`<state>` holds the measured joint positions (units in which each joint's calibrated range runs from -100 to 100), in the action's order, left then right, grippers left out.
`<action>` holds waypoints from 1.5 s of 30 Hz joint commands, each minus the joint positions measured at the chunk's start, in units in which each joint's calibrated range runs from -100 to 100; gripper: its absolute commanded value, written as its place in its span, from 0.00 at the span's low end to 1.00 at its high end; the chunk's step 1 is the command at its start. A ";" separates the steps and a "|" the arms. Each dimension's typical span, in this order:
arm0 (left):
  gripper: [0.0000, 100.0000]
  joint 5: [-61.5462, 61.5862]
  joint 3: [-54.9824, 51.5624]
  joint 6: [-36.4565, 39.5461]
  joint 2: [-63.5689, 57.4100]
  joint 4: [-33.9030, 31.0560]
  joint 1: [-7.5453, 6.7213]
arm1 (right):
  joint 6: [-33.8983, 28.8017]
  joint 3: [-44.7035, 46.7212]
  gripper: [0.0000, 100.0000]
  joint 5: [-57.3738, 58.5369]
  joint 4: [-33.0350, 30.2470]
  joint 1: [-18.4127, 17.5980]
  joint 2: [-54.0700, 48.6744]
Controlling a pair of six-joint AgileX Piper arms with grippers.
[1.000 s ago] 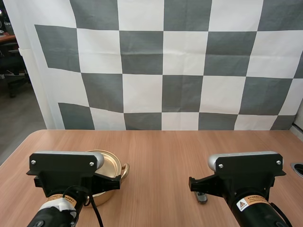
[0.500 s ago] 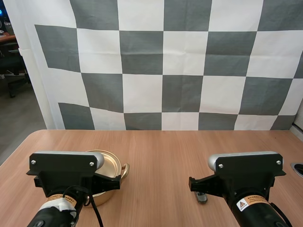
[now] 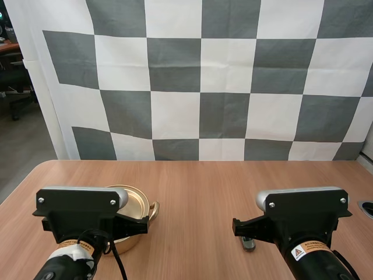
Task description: Open the pot, put the car inside, and close it
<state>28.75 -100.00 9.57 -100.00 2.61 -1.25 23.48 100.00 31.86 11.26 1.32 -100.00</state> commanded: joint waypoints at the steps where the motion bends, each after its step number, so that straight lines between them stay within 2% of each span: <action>1: 0.00 0.05 0.00 -0.03 0.00 -0.06 -0.03 | -0.02 0.00 0.00 -0.07 -0.03 0.02 0.00; 9: 0.00 0.05 0.00 -0.03 0.00 -0.06 -0.03 | -0.02 0.00 0.00 -0.07 6.06 0.02 0.00; 16: 0.00 -1.18 0.00 -0.03 0.00 -0.06 -0.03 | 0.18 0.00 0.00 -0.07 1.95 0.02 0.00; 23: 0.00 -23.31 0.00 -0.12 0.00 -7.16 -0.03 | 0.18 0.00 0.00 -0.07 1.88 0.02 0.00; 26: 0.00 -30.76 0.00 -0.12 0.00 -7.68 -0.03 | 0.18 0.00 0.00 -0.07 1.88 0.02 0.00; 29: 0.00 -31.72 0.00 -0.12 0.00 -7.68 -0.03 | 0.18 0.00 0.00 -0.07 2.20 0.02 0.00; 33: 0.00 -31.38 0.00 -0.32 0.00 -7.68 -0.03 | 0.18 0.00 0.00 -0.07 6.02 0.02 0.00; 40: 0.00 -27.01 0.00 -0.32 0.00 -7.68 -0.03 | 0.18 0.00 0.00 -0.07 6.47 0.02 0.00; 42: 0.00 -28.21 0.00 -0.32 0.00 -7.68 -0.03 | 0.18 0.00 0.00 -1.72 6.48 0.02 0.00; 45: 0.00 -33.68 0.00 -0.32 0.00 -7.68 -0.03 | 0.49 0.00 0.00 -13.92 5.64 0.02 0.00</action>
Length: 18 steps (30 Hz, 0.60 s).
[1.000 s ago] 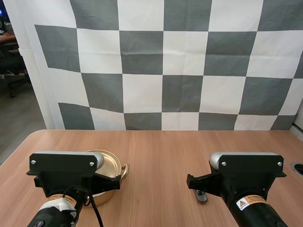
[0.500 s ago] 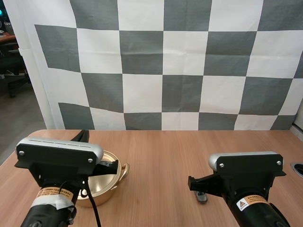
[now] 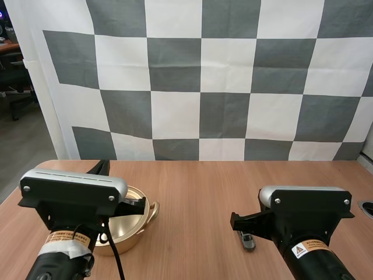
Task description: Open the pot, put the car inside, and close it
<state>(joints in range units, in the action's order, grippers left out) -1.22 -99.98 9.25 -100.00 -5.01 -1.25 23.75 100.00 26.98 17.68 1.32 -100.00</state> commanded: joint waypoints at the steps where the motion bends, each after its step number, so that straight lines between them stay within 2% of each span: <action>1: 0.00 -6.22 -0.02 0.00 0.00 -0.06 -0.03 | 0.83 0.00 0.00 -16.78 -2.34 0.02 0.00; 3: 0.00 -13.36 -0.02 0.00 0.00 -0.06 -0.03 | 2.04 0.00 0.00 -32.38 -5.81 0.02 0.00; 6: 0.00 -21.02 -0.02 -0.90 0.00 -0.51 -0.03 | 2.18 0.00 0.00 -56.51 -6.77 0.02 0.00; 9: 0.00 -14.45 1.31 -3.13 0.00 -0.41 -0.03 | 2.98 0.00 0.00 -68.10 -6.77 0.02 0.00; 12: 0.00 8.09 7.48 -3.02 0.00 1.24 -0.03 | 7.78 0.00 0.00 -63.83 -6.77 0.02 0.00; 16: 0.00 33.05 19.49 1.47 2.08 3.56 -0.03 | 10.36 0.00 0.00 -41.94 -6.77 0.02 0.00; 18: 0.00 39.53 25.81 2.33 4.91 4.56 -0.03 | 10.64 0.00 0.00 -31.45 -6.87 0.02 0.00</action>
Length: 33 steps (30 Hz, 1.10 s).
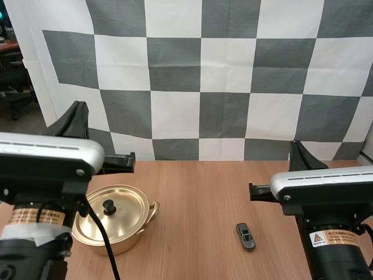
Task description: Open the pot, put the car inside, and close it
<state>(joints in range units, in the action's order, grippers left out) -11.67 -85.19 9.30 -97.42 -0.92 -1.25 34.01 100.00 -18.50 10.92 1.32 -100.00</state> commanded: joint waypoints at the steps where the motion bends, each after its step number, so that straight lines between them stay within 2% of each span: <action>1: 0.00 53.83 14.81 2.28 4.15 0.92 -0.03 | 0.81 0.00 0.00 19.64 -0.21 0.02 0.00; 3: 0.00 62.74 22.09 2.28 8.49 0.92 -0.03 | 1.03 -1.49 0.00 26.56 -0.10 0.02 0.00; 6: 0.00 82.27 34.82 2.28 16.10 0.92 -0.03 | 1.03 -5.99 0.00 36.84 0.84 0.02 0.00; 8: 0.00 98.72 42.13 2.28 21.70 0.92 -0.03 | 1.03 -10.01 0.00 45.27 4.37 0.02 0.00; 10: 0.00 111.67 49.58 1.93 28.16 0.92 -0.03 | 1.03 -14.07 0.00 55.36 10.44 0.02 0.00; 13: 0.00 111.67 56.86 -2.75 36.68 -0.10 -0.03 | 0.91 -18.39 0.00 68.09 18.21 0.02 0.00; 15: 0.00 111.67 57.86 -3.16 39.69 -3.03 -0.03 | 1.81 -19.23 0.00 68.30 20.17 0.02 0.00; 19: 0.00 111.67 55.04 -3.16 41.69 -5.35 -0.03 | 1.81 -19.40 0.00 68.49 19.72 0.02 0.00; 27: 0.00 111.67 42.86 -2.05 41.55 -5.24 -0.03 | 1.81 -19.40 0.00 68.49 19.72 0.02 0.00; 33: 0.00 111.67 41.85 -0.85 41.39 -5.36 -0.03 | 1.81 -19.40 0.00 68.49 19.72 0.02 0.00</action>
<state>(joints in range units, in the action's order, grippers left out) 75.80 -40.61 8.43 -55.89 -6.23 -1.25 35.77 80.66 49.45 30.59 1.32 -100.00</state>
